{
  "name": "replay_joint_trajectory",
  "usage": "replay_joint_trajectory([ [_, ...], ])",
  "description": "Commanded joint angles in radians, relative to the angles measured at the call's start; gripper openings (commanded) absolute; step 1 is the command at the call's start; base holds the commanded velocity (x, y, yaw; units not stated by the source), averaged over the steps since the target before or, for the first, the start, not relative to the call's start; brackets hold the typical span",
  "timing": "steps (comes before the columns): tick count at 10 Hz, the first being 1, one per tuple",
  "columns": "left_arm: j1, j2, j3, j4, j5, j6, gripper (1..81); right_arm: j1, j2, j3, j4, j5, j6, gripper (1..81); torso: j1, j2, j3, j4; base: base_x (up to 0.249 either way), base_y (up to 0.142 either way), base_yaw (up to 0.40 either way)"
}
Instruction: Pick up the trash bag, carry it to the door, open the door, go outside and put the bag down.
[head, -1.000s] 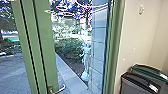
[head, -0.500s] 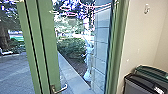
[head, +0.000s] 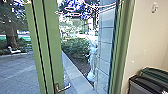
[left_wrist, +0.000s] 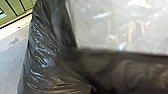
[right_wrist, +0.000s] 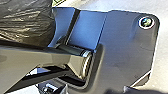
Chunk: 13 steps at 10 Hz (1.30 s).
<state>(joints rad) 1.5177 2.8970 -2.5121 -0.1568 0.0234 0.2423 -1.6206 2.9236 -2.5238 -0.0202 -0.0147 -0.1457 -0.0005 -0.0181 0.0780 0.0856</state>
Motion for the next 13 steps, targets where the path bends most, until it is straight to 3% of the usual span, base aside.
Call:
replay_joint_trajectory([
  [1, -0.049, -0.047, 0.061, 0.010, 0.052, 0.009, 1.0, 0.040, -0.074, 0.120, 0.000, -0.031, -0.008, 81.1, 0.001, 0.000, 0.000, 0.000, 0.000, 0.000, 0.155],
  [8, -0.043, -0.059, 0.062, 0.010, 0.052, 0.009, 1.0, 0.037, -0.094, 0.129, 0.005, -0.030, -0.008, 81.1, 0.001, 0.000, 0.000, 0.000, 0.000, 0.000, 0.181],
  [13, -0.043, -0.062, 0.022, 0.010, 0.055, 0.009, 1.0, 0.034, -0.099, 0.053, 0.011, -0.034, -0.008, 81.1, 0.001, 0.000, 0.000, 0.000, 0.000, 0.000, 0.185],
])
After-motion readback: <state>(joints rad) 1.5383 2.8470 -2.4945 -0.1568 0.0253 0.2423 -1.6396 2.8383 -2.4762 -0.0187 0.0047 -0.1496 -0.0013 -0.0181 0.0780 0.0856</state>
